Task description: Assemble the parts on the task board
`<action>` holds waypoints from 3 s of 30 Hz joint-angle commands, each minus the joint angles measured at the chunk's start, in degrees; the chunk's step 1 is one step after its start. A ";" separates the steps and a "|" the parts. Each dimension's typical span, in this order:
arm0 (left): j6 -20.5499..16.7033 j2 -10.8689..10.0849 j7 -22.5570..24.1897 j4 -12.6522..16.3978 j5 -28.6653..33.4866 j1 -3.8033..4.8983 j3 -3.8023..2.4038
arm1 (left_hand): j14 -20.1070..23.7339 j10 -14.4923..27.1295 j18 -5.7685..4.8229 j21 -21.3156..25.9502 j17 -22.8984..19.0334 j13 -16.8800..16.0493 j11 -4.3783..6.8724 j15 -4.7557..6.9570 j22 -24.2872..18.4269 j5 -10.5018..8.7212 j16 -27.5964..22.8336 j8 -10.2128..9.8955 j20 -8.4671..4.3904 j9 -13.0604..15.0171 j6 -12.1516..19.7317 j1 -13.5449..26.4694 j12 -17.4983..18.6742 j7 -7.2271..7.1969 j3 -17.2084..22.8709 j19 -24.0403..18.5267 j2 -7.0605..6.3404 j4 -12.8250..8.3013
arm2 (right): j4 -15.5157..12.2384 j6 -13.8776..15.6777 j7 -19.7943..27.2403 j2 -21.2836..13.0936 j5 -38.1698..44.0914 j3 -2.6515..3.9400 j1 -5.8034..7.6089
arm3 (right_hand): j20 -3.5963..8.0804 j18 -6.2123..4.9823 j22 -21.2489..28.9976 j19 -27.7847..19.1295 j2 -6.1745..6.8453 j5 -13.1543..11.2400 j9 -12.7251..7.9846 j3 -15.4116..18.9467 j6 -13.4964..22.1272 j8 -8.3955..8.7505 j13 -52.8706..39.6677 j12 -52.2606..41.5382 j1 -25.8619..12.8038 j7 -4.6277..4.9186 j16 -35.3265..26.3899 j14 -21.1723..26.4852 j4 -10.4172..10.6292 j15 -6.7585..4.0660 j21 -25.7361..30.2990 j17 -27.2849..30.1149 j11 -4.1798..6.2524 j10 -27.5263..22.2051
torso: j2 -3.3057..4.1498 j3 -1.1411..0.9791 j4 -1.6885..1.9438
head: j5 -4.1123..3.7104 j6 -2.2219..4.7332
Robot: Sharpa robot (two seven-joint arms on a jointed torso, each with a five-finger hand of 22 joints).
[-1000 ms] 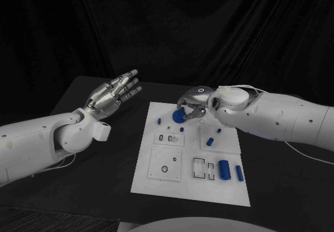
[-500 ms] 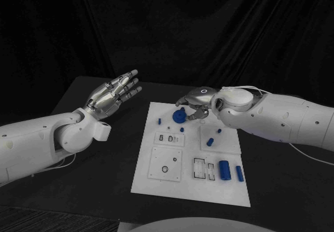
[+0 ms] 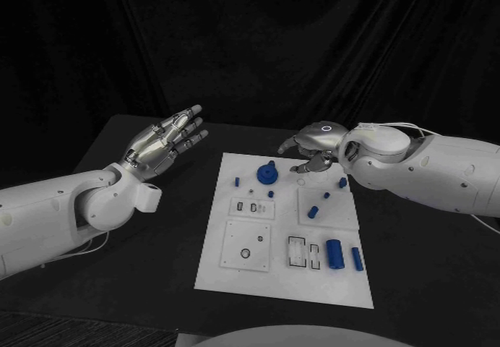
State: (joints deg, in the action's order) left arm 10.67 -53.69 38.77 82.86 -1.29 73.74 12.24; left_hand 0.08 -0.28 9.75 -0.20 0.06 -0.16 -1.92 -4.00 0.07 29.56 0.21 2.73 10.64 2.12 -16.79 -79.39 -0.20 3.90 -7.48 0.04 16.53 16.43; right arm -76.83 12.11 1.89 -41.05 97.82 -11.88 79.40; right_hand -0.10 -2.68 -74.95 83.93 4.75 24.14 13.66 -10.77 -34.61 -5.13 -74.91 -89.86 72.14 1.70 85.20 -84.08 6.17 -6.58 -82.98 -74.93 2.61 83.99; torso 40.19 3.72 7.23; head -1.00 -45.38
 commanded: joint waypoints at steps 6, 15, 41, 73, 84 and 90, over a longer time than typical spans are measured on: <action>0.73 0.46 0.88 -0.15 0.06 -0.05 -0.05 | -0.08 -0.15 0.57 0.20 -0.06 0.00 -0.34 0.05 -0.07 0.27 -0.21 0.21 -0.08 0.08 -0.34 -0.63 0.05 0.10 0.29 -0.04 -0.11 -0.05 | 1.02 -3.47 -0.30 0.58 0.08 0.01 -0.29 | 0.60 0.71 -11.41 2.15 -0.47 -0.02 -1.56 -0.12 2.80 0.99 -15.09 -0.14 -0.54 -0.51 -0.34 -4.17 0.45 -0.61 -0.20 -6.05 0.75 6.01 | -0.07 0.19 -0.32 | 0.27 0.00; 0.91 0.69 0.91 -0.39 0.06 -0.05 -0.05 | -0.08 -0.15 0.57 0.20 -0.06 0.00 -0.34 0.05 -0.07 0.27 -0.21 0.21 -0.08 0.08 -0.34 -0.63 0.05 0.10 0.29 -0.04 -0.11 -0.05 | 3.03 -5.66 -0.24 2.59 0.08 0.01 -1.35 | 0.91 0.69 -11.43 2.13 -0.76 0.64 -2.58 -0.54 4.08 1.53 -15.09 -0.14 -0.18 -1.04 -0.44 -4.15 0.00 -0.96 -0.12 -5.90 1.20 6.01 | -0.06 0.10 -0.26 | -0.04 -0.04; 1.02 0.79 0.89 -0.57 0.06 -0.05 -0.05 | -0.08 -0.17 0.57 0.20 -0.06 -0.01 -0.39 0.03 -0.07 0.40 -0.21 0.24 -0.07 0.09 -0.37 -0.72 0.04 0.12 0.36 -0.04 -0.08 -0.11 | 5.98 -7.64 0.85 5.86 0.08 0.01 -2.58 | 1.92 0.58 -11.38 1.90 -1.57 3.07 -2.30 -2.17 -2.96 0.47 -15.09 -0.14 -0.01 -2.88 -0.41 -4.17 -1.35 -1.99 0.42 -5.99 2.73 6.01 | -0.10 0.23 -0.08 | 0.00 -0.08; 0.89 0.25 0.69 -0.46 0.06 -0.05 -0.05 | -0.08 -0.31 0.58 0.20 -0.06 -0.05 -0.57 0.05 -0.07 0.77 -0.21 0.34 -0.05 0.12 -0.61 -0.99 0.00 0.24 0.81 -0.04 0.14 -0.18 | 3.42 -3.27 -0.40 2.71 0.08 0.01 -1.50 | 0.94 0.41 -11.48 1.68 -2.19 -8.03 3.56 -2.50 -15.57 -5.56 -15.09 -0.14 -3.05 -0.52 -0.69 -4.08 -2.47 -0.86 1.57 -5.54 0.91 6.01 | -0.15 0.27 -0.27 | -0.29 1.31; 0.82 0.57 0.48 -0.62 0.07 -0.05 -0.05 | -0.08 -0.36 0.58 0.20 -0.06 -0.07 -0.62 0.07 -0.07 0.85 -0.21 0.39 -0.05 0.14 -0.76 -1.08 -0.02 0.27 0.90 -0.04 0.05 -0.24 | -4.78 -1.02 -4.21 -7.41 0.08 0.00 1.94 | 0.90 0.50 -11.80 2.02 -0.74 -16.55 1.90 0.98 -9.86 -1.91 -15.09 -0.14 -3.96 -0.86 -0.95 -4.06 0.61 -0.88 1.42 -5.14 1.04 6.01 | -0.11 0.26 -0.39 | -1.05 1.12; 1.05 0.76 0.41 -0.79 0.06 -0.06 -0.05 | -0.08 -0.37 0.59 0.20 -0.06 -0.07 -0.63 0.08 -0.07 0.87 -0.21 0.40 -0.06 0.14 -0.79 -1.12 -0.02 0.28 0.91 -0.04 -0.01 -0.28 | -7.50 1.22 -5.25 -11.93 0.08 -0.02 2.07 | 0.96 0.66 -12.10 2.37 -0.20 -17.44 1.31 1.69 -9.36 -1.50 -15.09 -0.14 -3.89 -1.28 -1.04 -4.07 1.44 -0.95 0.80 -4.94 1.27 6.01 | -0.19 0.30 -0.44 | -1.05 0.84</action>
State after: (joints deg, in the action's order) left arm 11.08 -53.02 38.68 82.08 -1.30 73.73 12.25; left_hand 0.08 -0.63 9.74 -0.20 0.06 -0.16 -2.27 -4.00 0.05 30.24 0.21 2.95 10.64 2.20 -17.20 -79.88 -0.20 4.31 -6.84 0.04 16.58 16.12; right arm -83.76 10.22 -0.68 -52.58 97.79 -11.93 81.46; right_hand 1.02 -2.69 -74.94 84.03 3.94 7.00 15.01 -9.32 -44.30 -6.87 -74.92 -89.86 68.31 0.53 84.52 -83.94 7.60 -7.66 -81.83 -74.90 3.70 83.90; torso 40.03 3.99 6.83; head -2.11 -44.39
